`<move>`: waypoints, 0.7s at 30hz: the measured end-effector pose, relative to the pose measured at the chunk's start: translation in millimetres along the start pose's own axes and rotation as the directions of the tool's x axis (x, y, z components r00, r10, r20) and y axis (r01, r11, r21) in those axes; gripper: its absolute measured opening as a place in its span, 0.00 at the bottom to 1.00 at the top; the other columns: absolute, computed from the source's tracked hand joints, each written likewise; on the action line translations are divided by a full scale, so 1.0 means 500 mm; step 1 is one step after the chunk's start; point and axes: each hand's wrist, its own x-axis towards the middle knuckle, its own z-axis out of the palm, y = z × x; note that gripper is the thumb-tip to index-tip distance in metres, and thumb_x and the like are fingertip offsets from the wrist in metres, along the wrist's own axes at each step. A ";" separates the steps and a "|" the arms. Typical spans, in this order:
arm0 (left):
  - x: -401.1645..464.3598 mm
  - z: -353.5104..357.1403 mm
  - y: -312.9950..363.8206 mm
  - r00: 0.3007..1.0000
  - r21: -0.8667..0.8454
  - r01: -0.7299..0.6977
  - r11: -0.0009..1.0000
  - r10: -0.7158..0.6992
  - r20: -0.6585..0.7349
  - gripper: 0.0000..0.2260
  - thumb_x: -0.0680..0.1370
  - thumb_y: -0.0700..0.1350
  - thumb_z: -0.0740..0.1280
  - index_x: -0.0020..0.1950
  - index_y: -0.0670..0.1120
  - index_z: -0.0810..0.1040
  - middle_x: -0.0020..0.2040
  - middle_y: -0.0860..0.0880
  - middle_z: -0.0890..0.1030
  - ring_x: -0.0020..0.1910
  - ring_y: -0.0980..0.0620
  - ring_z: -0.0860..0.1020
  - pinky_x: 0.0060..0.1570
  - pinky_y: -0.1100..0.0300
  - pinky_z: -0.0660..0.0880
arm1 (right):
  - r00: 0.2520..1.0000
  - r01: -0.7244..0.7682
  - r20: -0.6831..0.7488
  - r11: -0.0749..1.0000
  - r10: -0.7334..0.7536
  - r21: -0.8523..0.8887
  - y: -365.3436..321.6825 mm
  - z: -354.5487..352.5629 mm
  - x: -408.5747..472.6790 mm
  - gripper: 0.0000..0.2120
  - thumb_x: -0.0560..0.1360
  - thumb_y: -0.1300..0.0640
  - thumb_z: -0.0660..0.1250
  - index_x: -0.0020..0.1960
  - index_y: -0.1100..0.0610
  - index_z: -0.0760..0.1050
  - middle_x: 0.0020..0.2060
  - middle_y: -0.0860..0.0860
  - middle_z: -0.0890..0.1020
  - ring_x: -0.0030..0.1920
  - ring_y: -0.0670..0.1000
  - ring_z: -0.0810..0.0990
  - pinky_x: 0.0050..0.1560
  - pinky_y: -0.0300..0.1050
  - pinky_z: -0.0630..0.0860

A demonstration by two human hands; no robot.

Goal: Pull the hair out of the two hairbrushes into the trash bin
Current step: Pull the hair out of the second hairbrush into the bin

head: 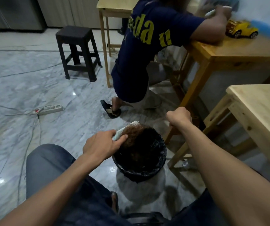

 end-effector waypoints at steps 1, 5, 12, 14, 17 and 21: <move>0.002 -0.003 -0.002 1.000 0.008 0.000 1.000 0.000 -0.016 0.26 0.74 0.73 0.57 0.36 0.50 0.73 0.29 0.52 0.77 0.30 0.52 0.76 0.29 0.57 0.72 | 0.999 0.037 0.015 0.999 -0.037 0.022 -0.004 0.003 0.005 0.11 0.77 0.56 0.65 0.43 0.62 0.80 0.42 0.58 0.86 0.40 0.60 0.86 0.46 0.58 0.86; 0.001 -0.009 -0.005 0.999 0.030 0.011 0.999 -0.010 -0.033 0.26 0.74 0.72 0.57 0.35 0.50 0.71 0.30 0.51 0.76 0.30 0.50 0.76 0.29 0.57 0.72 | 0.940 0.175 0.269 0.972 -0.212 0.155 -0.017 0.021 0.000 0.19 0.80 0.58 0.67 0.70 0.64 0.76 0.54 0.55 0.83 0.57 0.60 0.83 0.57 0.58 0.84; -0.010 0.003 -0.008 1.000 0.049 0.005 0.999 -0.004 -0.031 0.25 0.75 0.72 0.57 0.35 0.50 0.70 0.30 0.51 0.76 0.30 0.50 0.75 0.28 0.57 0.69 | 0.705 0.326 0.614 0.931 -0.354 0.163 -0.002 0.063 -0.040 0.19 0.77 0.52 0.76 0.67 0.54 0.81 0.56 0.54 0.87 0.45 0.49 0.87 0.41 0.39 0.82; -0.009 0.002 -0.018 1.000 0.060 0.015 0.998 -0.015 -0.015 0.26 0.74 0.73 0.56 0.35 0.50 0.70 0.30 0.51 0.76 0.30 0.50 0.76 0.28 0.57 0.69 | 0.754 0.393 0.526 0.912 -0.392 0.116 0.013 0.070 -0.037 0.05 0.77 0.54 0.77 0.50 0.54 0.87 0.44 0.55 0.89 0.38 0.47 0.85 0.42 0.41 0.82; -0.013 0.002 -0.028 1.000 0.063 0.003 0.998 -0.003 0.015 0.28 0.73 0.74 0.56 0.33 0.50 0.70 0.28 0.52 0.75 0.29 0.51 0.76 0.28 0.58 0.69 | 0.816 0.455 0.402 0.890 -0.416 -0.003 0.031 0.074 -0.016 0.04 0.77 0.54 0.77 0.43 0.50 0.87 0.36 0.50 0.88 0.36 0.46 0.84 0.45 0.46 0.84; -0.015 -0.004 -0.023 0.998 0.051 -0.011 0.999 0.008 0.059 0.31 0.72 0.76 0.54 0.36 0.49 0.74 0.28 0.51 0.77 0.29 0.51 0.77 0.29 0.57 0.71 | 0.892 0.245 0.360 0.962 -0.272 0.121 0.039 0.058 0.006 0.03 0.76 0.59 0.77 0.46 0.58 0.88 0.37 0.56 0.88 0.37 0.50 0.83 0.46 0.47 0.86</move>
